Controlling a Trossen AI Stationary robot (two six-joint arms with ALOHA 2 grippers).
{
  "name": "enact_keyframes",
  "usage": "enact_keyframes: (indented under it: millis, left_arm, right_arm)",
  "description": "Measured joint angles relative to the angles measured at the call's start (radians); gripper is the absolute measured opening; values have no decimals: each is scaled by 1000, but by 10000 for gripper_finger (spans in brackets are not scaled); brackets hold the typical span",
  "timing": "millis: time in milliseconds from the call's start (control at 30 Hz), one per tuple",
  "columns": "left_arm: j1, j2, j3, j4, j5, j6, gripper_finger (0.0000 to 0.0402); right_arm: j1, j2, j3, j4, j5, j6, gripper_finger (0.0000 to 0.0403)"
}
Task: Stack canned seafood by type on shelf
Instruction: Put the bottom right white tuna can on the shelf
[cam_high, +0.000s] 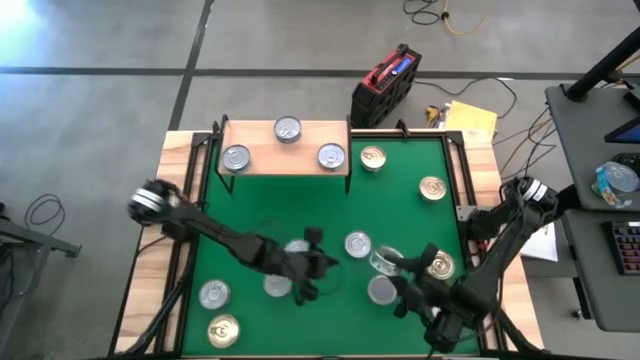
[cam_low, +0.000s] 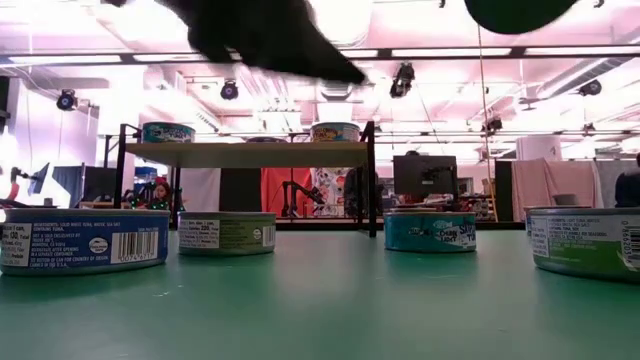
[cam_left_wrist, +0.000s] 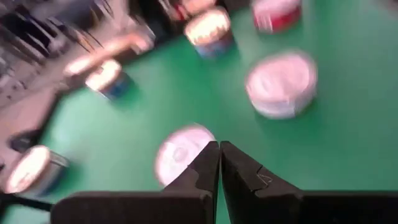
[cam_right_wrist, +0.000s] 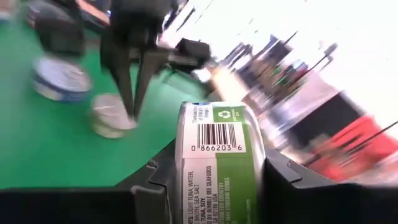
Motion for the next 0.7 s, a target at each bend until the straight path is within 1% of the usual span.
enact_keyframes:
  millis: [100,267,400,467,567,700]
  left_arm:
    - [-25,-131,-115,99,0,-9,0]
    - [-37,-280,-256,180,0,-20,0]
    - [-39,-355,-329,216,4,-23,0]
    - [-38,-379,-348,220,3,-23,0]
    - [-38,-411,-372,225,-30,-12,0]
    - [-43,-442,-403,218,-184,19,0]
  right_arm:
    - [-18,33,-8,7,59,-171,126]
    - [-61,114,4,57,173,-320,126]
    - [-85,171,42,58,188,-452,126]
    - [-96,190,61,58,188,-436,126]
    - [-118,173,81,46,181,-292,126]
    - [-120,96,90,-3,174,-158,126]
